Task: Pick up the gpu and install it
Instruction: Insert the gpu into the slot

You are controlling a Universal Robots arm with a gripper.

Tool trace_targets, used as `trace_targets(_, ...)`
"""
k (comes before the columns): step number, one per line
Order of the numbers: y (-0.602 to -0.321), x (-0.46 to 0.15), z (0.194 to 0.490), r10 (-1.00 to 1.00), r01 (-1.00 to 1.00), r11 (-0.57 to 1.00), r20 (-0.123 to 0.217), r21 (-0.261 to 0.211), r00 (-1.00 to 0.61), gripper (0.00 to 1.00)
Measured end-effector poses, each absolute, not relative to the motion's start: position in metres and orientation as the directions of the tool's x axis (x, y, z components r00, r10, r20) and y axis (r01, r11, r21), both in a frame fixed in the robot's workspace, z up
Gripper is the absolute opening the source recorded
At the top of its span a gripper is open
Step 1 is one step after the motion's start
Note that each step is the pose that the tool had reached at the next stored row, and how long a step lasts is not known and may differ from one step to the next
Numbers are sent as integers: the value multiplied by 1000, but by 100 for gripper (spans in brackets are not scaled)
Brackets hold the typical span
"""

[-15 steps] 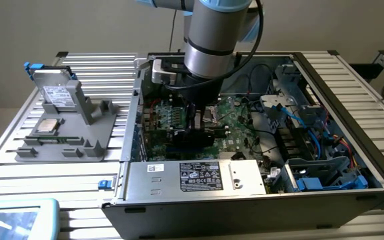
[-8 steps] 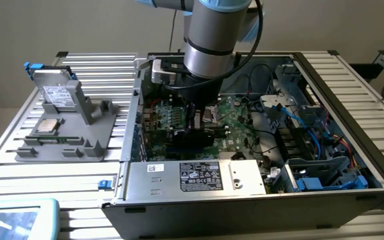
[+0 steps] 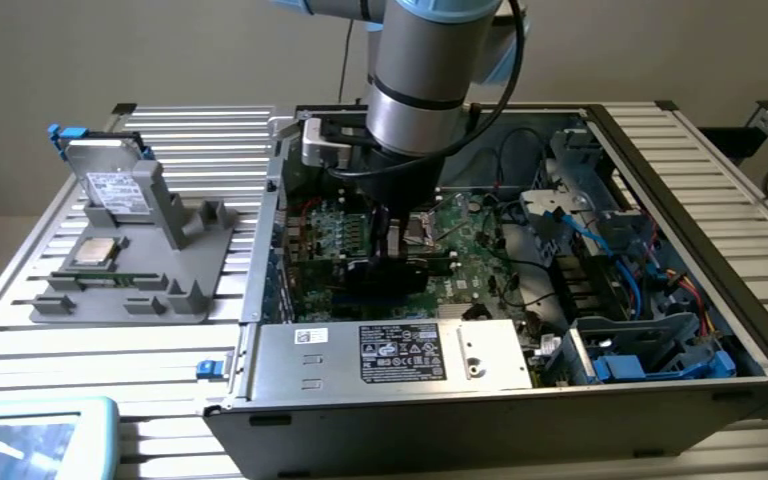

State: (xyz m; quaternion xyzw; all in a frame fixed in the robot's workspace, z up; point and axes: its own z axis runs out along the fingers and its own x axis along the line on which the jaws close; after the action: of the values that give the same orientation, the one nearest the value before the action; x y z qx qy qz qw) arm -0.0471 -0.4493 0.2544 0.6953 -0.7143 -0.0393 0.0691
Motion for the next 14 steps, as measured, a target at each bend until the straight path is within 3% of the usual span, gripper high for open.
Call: trace_targets(14,-449,-47,252,-999,-988,31,48,152,-24,27)
